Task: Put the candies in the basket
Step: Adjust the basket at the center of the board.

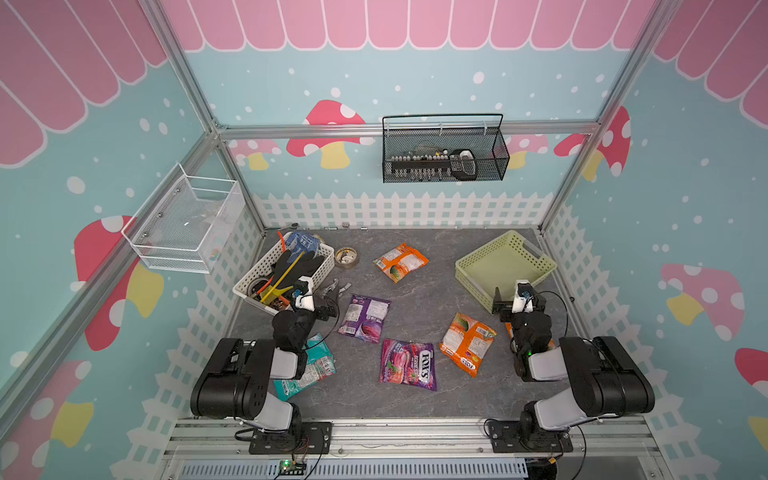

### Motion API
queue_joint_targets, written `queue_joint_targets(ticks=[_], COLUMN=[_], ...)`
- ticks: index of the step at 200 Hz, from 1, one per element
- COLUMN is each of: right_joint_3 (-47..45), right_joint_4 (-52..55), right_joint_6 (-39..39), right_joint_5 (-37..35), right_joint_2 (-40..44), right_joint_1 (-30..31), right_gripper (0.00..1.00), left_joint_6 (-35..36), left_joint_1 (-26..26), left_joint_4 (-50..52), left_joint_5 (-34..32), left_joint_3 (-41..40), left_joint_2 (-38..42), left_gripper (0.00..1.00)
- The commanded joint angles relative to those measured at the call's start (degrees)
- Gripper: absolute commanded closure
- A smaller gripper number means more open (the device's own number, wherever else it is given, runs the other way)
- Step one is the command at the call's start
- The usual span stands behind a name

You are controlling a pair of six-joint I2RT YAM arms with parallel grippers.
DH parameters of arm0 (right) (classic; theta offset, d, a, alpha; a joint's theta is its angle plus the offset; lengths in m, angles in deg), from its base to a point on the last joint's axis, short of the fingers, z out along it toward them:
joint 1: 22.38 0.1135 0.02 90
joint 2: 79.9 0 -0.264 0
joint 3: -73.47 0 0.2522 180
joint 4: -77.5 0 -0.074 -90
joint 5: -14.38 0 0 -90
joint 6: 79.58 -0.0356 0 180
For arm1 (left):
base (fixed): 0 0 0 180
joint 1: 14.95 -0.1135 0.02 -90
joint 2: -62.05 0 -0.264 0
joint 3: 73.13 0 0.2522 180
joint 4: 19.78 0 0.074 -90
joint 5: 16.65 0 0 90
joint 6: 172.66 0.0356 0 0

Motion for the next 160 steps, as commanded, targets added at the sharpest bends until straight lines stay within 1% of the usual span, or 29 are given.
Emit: queue_joint_targets(ticks=[1,130,144,160], right_joint_3=[1.0,0.99,0.45,-0.15], right_joint_4=[-0.7,-0.75,0.29,4.17], right_joint_6=[0.38,0.38,-0.42,-1.46], right_joint_5=[0.5,0.4,-1.38,-4.0], right_joint_2=[-0.56,-0.49,2.0,7.76], right_joint_1=[-0.3,-0.3,-0.3,-0.3], right_gripper=[0.0,0.0,0.0,0.01], left_joint_6=[0.64,0.64,0.25,0.2], left_joint_1=[-0.36,-0.36,-0.03,0.86], left_joint_4=[-0.93,-1.02,-0.56,1.92], left_joint_5=[0.75,0.79,-1.7,-4.85], left_joint_3=[-0.67,-0.74,-0.45,-0.25], left_joint_2=[-0.23,-0.24,0.02,2.71], left_gripper=[0.01,0.01,0.01,0.01])
